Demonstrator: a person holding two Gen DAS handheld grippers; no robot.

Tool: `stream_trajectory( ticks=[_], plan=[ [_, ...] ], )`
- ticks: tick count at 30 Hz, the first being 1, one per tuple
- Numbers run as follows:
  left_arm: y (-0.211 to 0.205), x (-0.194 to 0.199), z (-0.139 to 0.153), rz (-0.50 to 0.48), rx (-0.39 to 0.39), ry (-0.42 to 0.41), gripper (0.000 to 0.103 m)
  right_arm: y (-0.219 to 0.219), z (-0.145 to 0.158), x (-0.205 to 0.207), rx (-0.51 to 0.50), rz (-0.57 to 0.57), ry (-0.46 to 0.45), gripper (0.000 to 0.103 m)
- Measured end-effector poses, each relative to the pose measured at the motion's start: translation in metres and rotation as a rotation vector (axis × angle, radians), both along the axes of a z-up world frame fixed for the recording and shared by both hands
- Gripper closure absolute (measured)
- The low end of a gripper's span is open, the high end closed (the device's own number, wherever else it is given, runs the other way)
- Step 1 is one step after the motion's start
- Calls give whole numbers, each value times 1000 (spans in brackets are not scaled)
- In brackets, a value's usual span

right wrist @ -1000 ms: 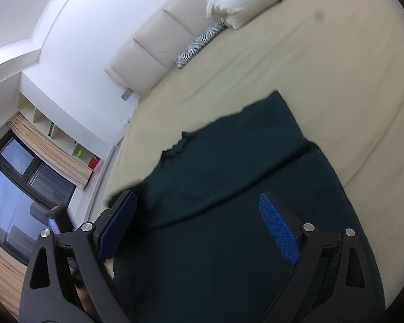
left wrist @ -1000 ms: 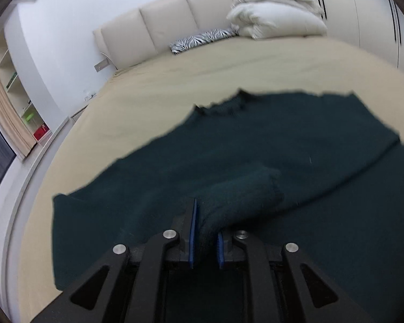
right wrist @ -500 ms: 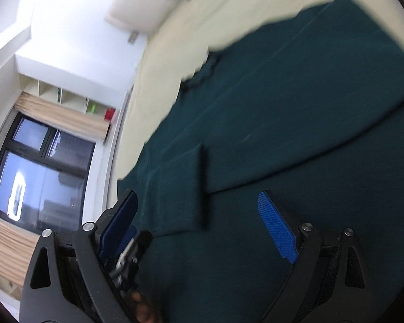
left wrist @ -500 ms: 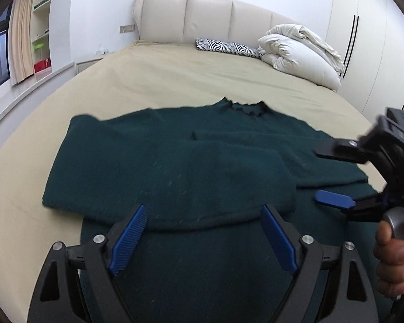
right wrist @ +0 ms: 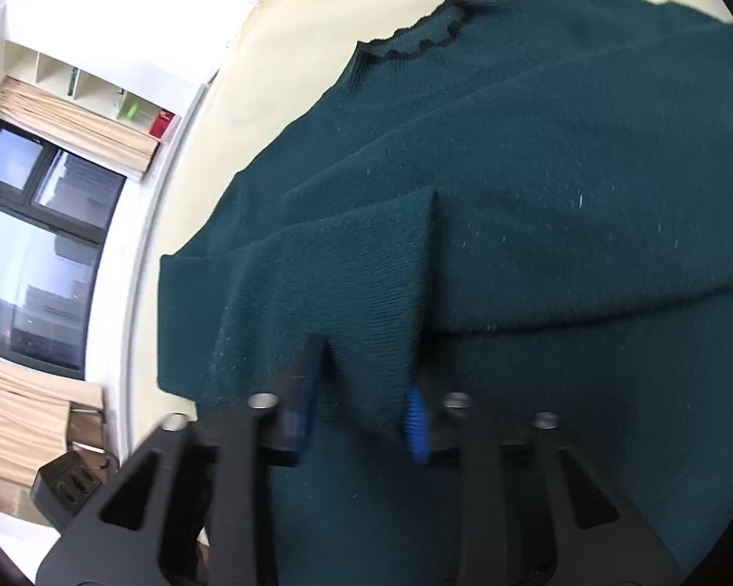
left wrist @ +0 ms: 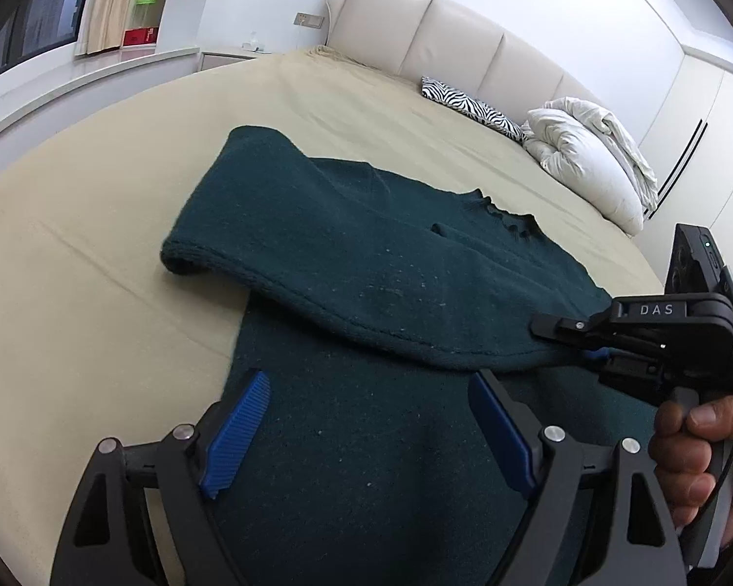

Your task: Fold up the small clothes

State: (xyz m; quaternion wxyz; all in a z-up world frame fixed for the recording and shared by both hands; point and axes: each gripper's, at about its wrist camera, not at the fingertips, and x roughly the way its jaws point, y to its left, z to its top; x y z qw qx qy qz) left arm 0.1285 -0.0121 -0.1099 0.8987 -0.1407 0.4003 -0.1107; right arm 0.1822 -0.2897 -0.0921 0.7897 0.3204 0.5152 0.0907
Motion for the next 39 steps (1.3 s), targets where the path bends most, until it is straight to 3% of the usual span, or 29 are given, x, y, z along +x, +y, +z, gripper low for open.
stream_trajectory(
  ticks=[5,10,13,18,21,24,27,33,37,39],
  plan=[
    [10,-4,-1,16,-31,-3,24,-25,34,3,-93,-20,-99,95],
    [14,-6,0,25,-48,-15,26,-59,51,11,-214,-40,-133,95],
    [19,-7,2,32,-76,-8,28,-78,42,14,-264,-52,-112,95],
    [36,6,8,67,-143,27,37,-111,12,-3,-226,-110,-59,95],
    [49,20,21,98,-176,11,48,-122,5,-6,-186,-137,-75,95],
    [57,36,37,119,-185,-26,57,-123,9,-4,-210,-136,-92,95],
    [56,54,47,100,-200,-38,78,-121,12,-6,-249,-128,-110,95],
    [23,102,46,22,-136,-24,90,-113,3,6,-296,-111,-113,95],
    [4,133,9,-3,8,99,90,-117,-8,8,-254,-118,-107,95],
    [12,136,-9,8,11,120,98,-118,-7,7,-243,-117,-108,94]
  ],
)
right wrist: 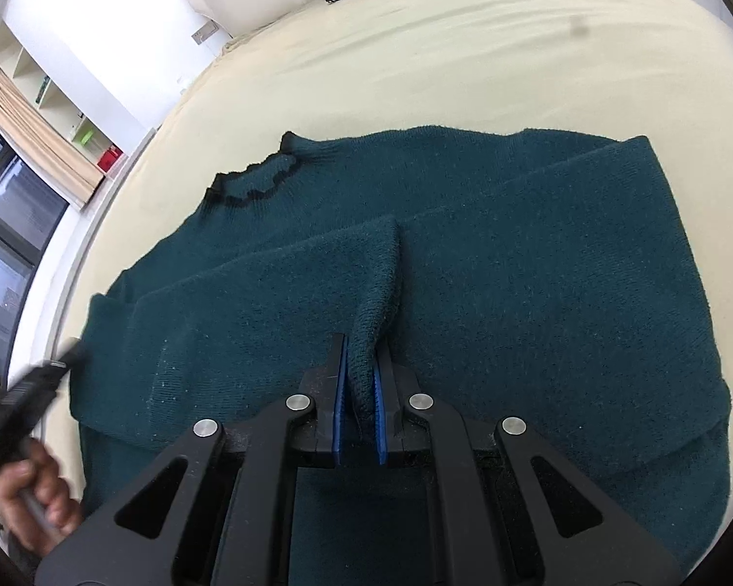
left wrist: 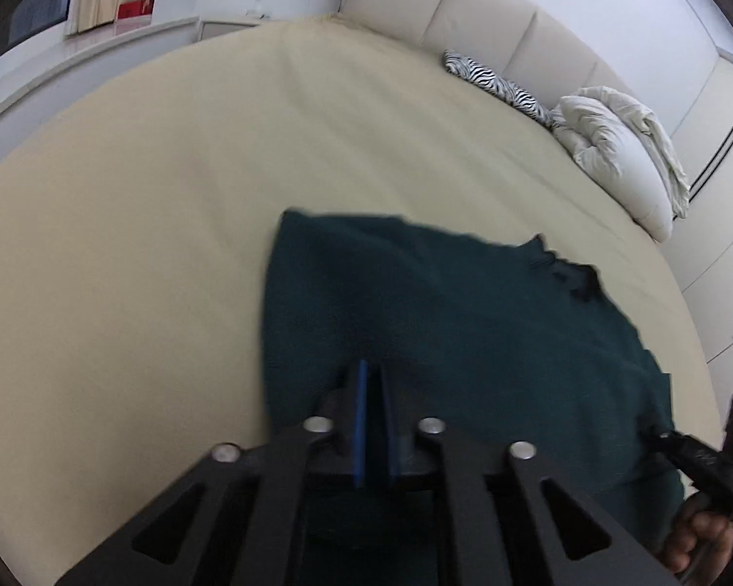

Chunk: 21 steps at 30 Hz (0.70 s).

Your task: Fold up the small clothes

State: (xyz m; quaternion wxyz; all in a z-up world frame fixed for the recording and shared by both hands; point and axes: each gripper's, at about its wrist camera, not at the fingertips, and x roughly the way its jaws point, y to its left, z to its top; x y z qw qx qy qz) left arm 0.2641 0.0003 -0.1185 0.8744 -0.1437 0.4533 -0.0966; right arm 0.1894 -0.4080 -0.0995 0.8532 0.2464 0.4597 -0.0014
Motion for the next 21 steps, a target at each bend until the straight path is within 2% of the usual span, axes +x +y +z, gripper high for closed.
stream_trajectory(
  ticks=[3,7,10,11,13,17,19,21],
  plan=[
    [10,-8,1,-6,-7,-16,98,-6,6,-4,15,-41,5,93],
    [31,-16,4,12,-58,-10,98,-17,29,-15,-23,-152,-65,93],
    [49,-24,13,70,-64,-10,98,-13,41,-17,4,-139,-126,92],
    [53,-26,20,96,-57,-24,92,-9,41,-14,17,-112,-139,92],
    [56,-25,35,105,-76,-62,91,-1,35,-6,38,-59,-132,87],
    [33,-4,53,28,-60,-103,91,9,7,9,62,-6,-63,74],
    [16,11,42,-21,-36,-78,91,7,-3,12,76,0,-81,75],
    [7,27,19,-26,-1,-13,91,1,-7,14,90,-5,-104,75]
  ],
)
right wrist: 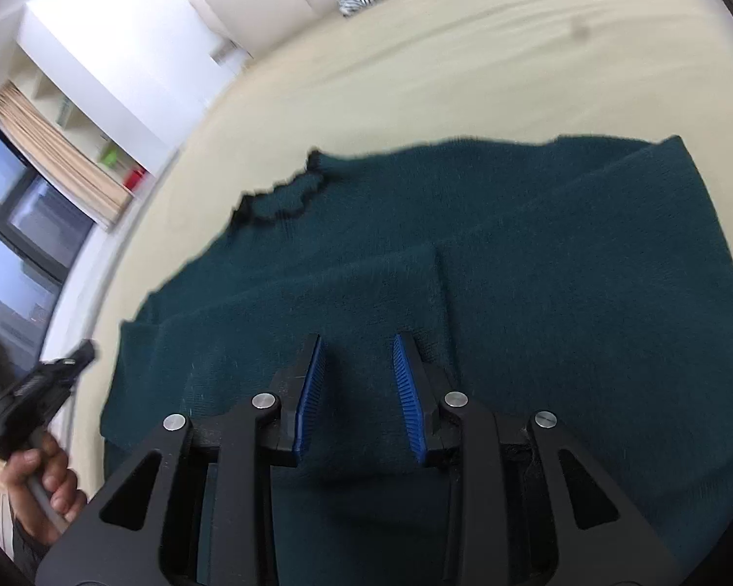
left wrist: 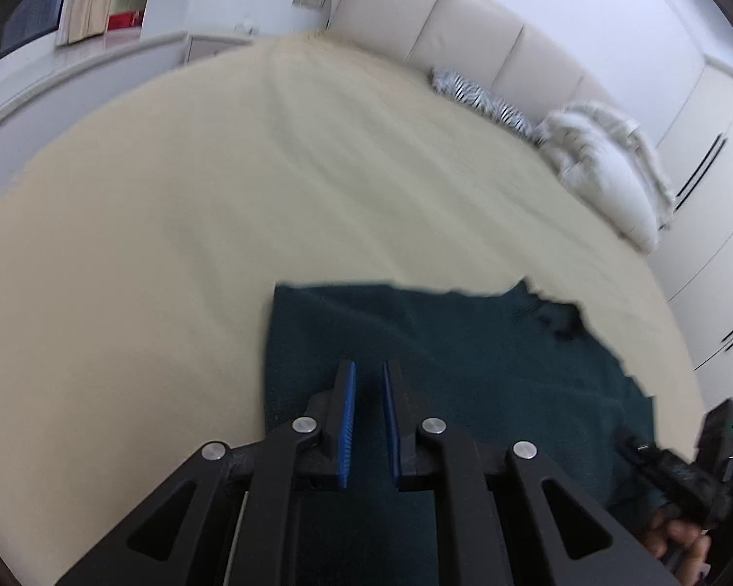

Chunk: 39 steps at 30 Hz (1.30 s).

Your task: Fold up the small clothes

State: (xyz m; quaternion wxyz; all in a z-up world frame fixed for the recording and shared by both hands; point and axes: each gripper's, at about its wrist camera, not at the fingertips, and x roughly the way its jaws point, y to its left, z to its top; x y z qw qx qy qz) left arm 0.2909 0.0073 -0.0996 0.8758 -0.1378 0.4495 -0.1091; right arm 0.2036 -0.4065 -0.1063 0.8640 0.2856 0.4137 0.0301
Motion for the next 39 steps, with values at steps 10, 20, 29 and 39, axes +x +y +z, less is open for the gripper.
stream_trajectory(
  ticks=[10,20,29,39],
  plan=[
    [28,-25,-4,29,-31,-15,93,-12,14,-5,28,-64,9,75],
    [14,-83,-13,9,98,-21,76,10,-6,-10,85,22,18,75],
    [10,-84,-19,6,131,-44,74,2,-3,-4,80,8,35,60],
    [51,-163,23,43,85,-22,49,-31,46,-121,11,-134,-9,50]
  ],
)
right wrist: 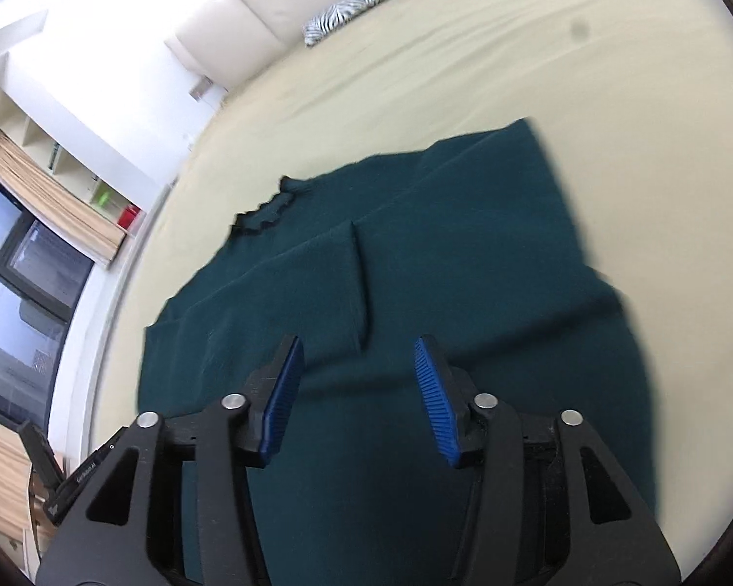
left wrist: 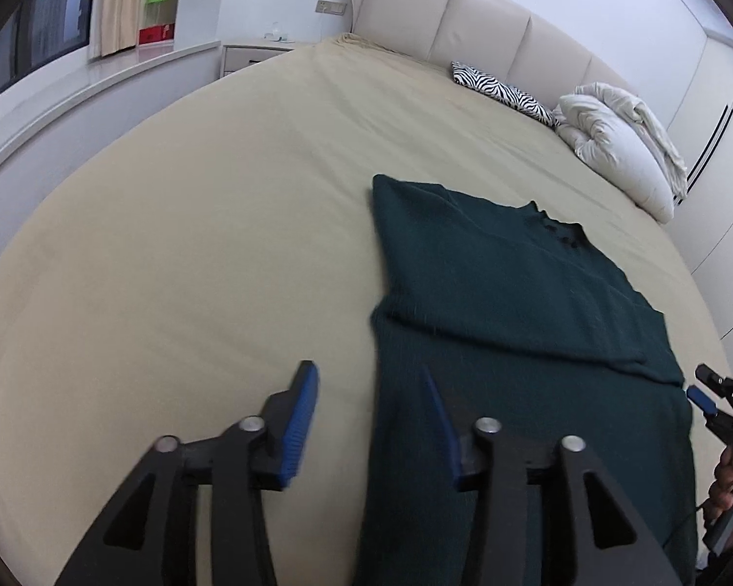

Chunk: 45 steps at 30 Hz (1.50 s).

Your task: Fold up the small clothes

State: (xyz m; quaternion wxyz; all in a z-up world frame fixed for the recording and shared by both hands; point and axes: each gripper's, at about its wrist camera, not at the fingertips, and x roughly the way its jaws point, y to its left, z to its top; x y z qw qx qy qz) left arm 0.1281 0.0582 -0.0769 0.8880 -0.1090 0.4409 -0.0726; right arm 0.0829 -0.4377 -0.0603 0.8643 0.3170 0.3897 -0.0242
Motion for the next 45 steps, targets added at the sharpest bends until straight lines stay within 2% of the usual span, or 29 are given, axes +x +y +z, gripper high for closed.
stream_trajectory(
  ticks=[4,5,8,11,14,20,28,31,37,40,45],
  plan=[
    [11,-53,0,-33,-44,37,31,-5,12,-77,-15,-40,-20,43],
    [14,-67,-5,-38,-57,67,29,-6,13,-92,-21,-47,-19,42],
    [16,-99,-20,-68,-96,138,29,-2,13,-136,-62,-57,-1,41],
    [17,-127,-27,-90,-83,173,29,-2,9,-175,-71,-69,17,41],
    [21,-144,-28,-98,-114,190,30,-8,7,-202,-55,-96,34,41],
    [24,-163,-27,-127,-104,221,30,-25,6,-252,-73,-107,111,41],
    [22,-170,-33,-170,-101,260,30,-35,-18,-286,1,-66,216,41],
    [22,-172,-33,-181,-98,271,30,-31,-21,-285,-9,-52,215,41],
    [30,-178,-33,-183,-142,304,30,-29,-26,-286,42,-35,201,41],
    [33,-181,-34,-177,-164,324,33,-29,-27,-286,70,-28,199,41],
    [36,-182,-35,-157,-162,351,42,-28,-28,-290,102,-21,206,42]
  ],
)
